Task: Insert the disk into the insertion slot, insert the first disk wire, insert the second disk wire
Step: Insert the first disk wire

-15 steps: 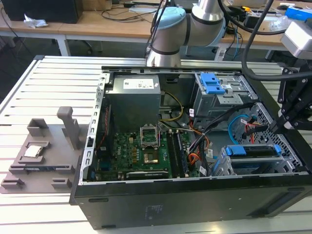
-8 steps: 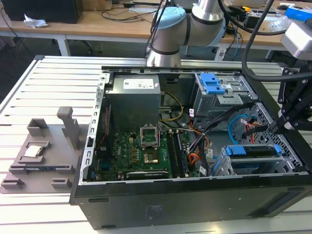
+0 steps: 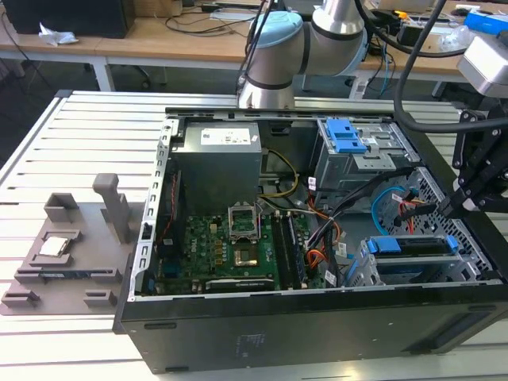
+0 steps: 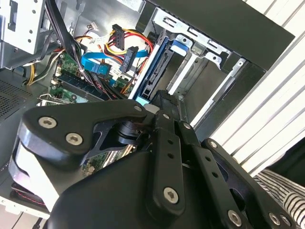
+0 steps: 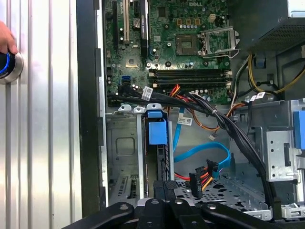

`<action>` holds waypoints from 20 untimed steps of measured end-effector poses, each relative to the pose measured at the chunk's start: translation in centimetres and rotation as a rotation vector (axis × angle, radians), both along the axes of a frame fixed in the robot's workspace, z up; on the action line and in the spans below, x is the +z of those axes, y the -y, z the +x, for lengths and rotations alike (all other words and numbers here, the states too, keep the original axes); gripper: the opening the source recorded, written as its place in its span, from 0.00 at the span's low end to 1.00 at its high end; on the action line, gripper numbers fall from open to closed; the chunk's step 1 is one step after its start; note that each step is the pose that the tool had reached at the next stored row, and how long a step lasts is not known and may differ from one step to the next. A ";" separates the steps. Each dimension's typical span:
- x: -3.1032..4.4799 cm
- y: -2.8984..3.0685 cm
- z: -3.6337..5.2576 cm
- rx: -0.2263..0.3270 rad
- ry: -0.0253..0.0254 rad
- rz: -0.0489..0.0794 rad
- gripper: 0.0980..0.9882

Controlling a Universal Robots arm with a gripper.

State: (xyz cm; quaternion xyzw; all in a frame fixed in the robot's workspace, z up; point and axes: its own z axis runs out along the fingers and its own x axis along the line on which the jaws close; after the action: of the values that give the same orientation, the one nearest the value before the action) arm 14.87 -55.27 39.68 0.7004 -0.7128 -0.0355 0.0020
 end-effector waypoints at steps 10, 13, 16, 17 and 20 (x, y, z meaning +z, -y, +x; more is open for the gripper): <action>-0.06 -1.90 0.00 0.000 0.0000 0.000 0.01; -0.33 -1.91 0.00 0.000 0.0000 0.000 0.01; -0.80 -1.91 0.00 0.000 0.0000 0.000 0.01; -0.84 -1.91 0.00 0.000 0.0000 0.000 0.01; -0.90 -1.91 0.00 0.000 0.0000 0.000 0.01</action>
State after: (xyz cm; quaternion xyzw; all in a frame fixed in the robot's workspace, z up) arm 14.88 -53.37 38.78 0.7004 -0.7128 -0.0354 0.0022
